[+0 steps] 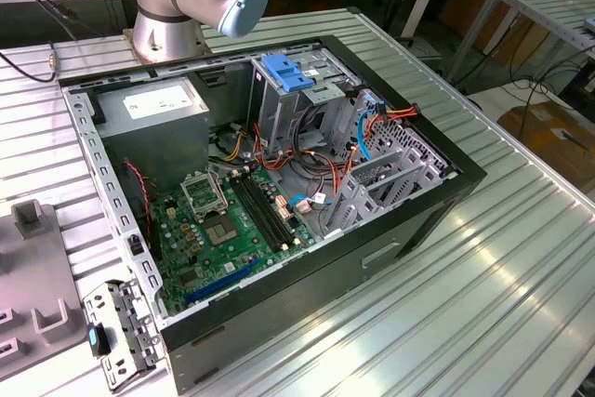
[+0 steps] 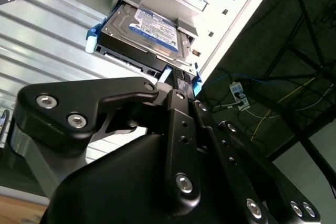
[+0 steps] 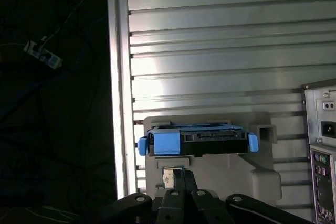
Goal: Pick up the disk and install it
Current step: 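Pick up the disk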
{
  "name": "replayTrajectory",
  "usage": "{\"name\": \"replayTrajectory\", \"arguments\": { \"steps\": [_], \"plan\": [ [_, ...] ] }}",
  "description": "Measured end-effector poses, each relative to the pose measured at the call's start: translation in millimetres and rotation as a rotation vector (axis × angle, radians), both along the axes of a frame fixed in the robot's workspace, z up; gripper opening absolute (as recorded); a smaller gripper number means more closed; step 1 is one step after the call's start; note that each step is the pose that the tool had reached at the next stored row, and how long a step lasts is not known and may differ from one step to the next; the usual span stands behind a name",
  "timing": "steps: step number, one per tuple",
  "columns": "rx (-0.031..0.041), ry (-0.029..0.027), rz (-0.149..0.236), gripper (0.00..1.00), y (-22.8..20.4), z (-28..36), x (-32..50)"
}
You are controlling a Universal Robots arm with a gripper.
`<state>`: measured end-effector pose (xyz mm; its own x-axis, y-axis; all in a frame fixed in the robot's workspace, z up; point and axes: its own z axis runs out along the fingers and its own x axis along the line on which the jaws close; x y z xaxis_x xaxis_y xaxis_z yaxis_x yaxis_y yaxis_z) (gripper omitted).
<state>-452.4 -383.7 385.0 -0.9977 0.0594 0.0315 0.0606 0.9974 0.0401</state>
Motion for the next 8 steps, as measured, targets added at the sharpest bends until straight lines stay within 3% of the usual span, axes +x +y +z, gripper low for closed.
{"name": "replayTrajectory", "arguments": {
  "steps": [8],
  "plan": [
    [0.0,0.0,0.023,0.11,0.0,0.0,0.0]
  ]
}}
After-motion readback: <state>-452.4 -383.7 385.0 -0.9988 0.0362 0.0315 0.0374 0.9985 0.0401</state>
